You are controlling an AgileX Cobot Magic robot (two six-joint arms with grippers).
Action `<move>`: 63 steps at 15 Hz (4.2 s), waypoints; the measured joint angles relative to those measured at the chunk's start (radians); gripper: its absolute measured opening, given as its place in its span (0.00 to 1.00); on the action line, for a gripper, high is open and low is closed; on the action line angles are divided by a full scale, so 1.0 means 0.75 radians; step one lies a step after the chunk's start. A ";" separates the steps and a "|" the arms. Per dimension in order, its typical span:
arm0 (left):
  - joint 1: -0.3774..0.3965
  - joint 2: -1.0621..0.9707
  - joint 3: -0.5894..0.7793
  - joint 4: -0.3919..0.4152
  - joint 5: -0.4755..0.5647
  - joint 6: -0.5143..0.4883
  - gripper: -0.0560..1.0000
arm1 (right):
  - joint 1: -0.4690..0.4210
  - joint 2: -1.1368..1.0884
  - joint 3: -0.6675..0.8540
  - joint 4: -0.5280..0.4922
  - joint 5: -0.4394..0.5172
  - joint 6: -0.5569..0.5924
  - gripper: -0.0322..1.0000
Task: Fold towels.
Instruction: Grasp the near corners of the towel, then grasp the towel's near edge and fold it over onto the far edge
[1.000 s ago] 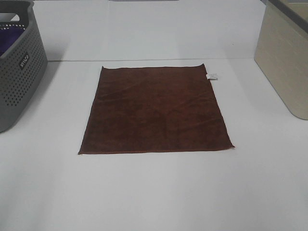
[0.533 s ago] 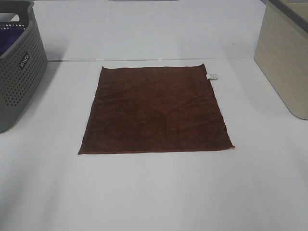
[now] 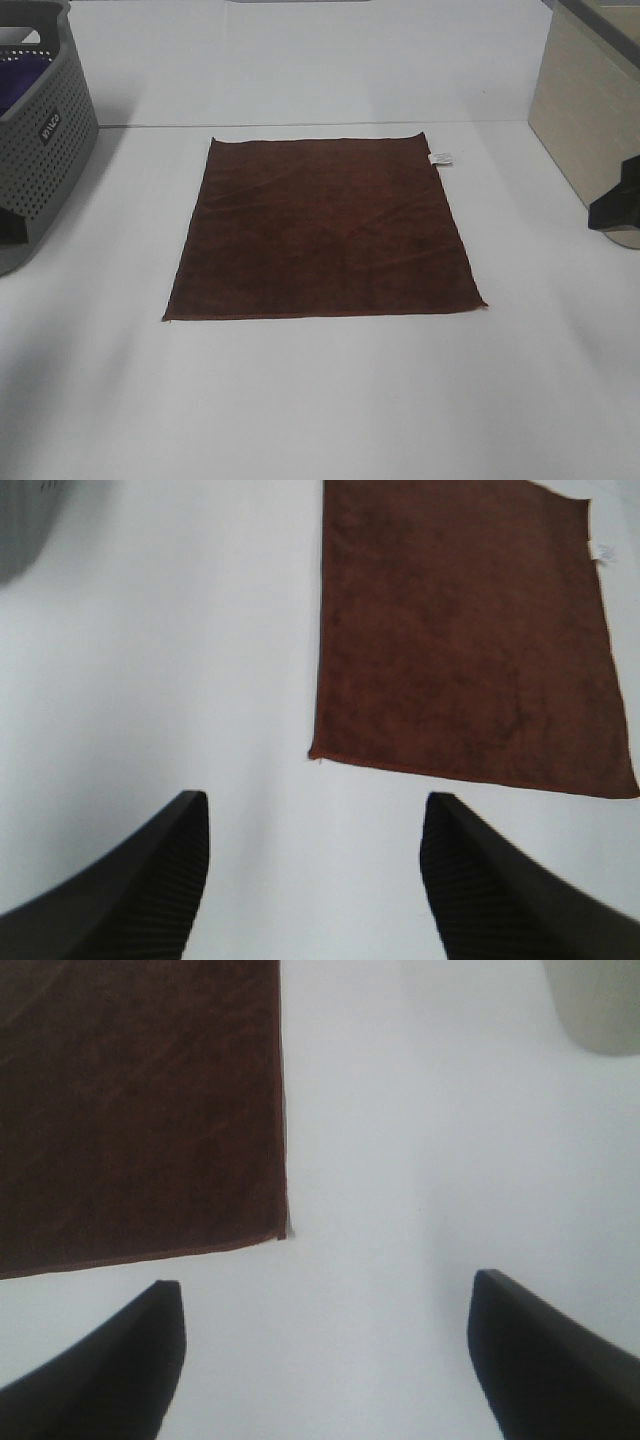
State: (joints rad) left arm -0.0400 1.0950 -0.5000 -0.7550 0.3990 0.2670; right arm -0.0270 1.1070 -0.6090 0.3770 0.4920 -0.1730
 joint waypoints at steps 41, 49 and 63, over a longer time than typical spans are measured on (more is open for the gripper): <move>-0.187 1.193 -0.653 -0.177 0.421 0.127 0.06 | 0.112 1.293 -0.688 0.552 0.563 -0.484 0.03; -0.191 0.999 -0.364 -0.157 0.449 0.113 0.06 | 0.211 1.169 -0.313 0.565 0.459 -0.449 0.03; -0.191 1.305 -1.216 0.153 0.363 -0.189 0.05 | 0.207 1.453 -1.345 0.315 0.521 -0.245 0.03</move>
State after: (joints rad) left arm -0.1830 2.0740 -1.4120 -0.6400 0.6710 0.1250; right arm 0.1280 2.1970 -1.6180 0.6130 0.8830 -0.3570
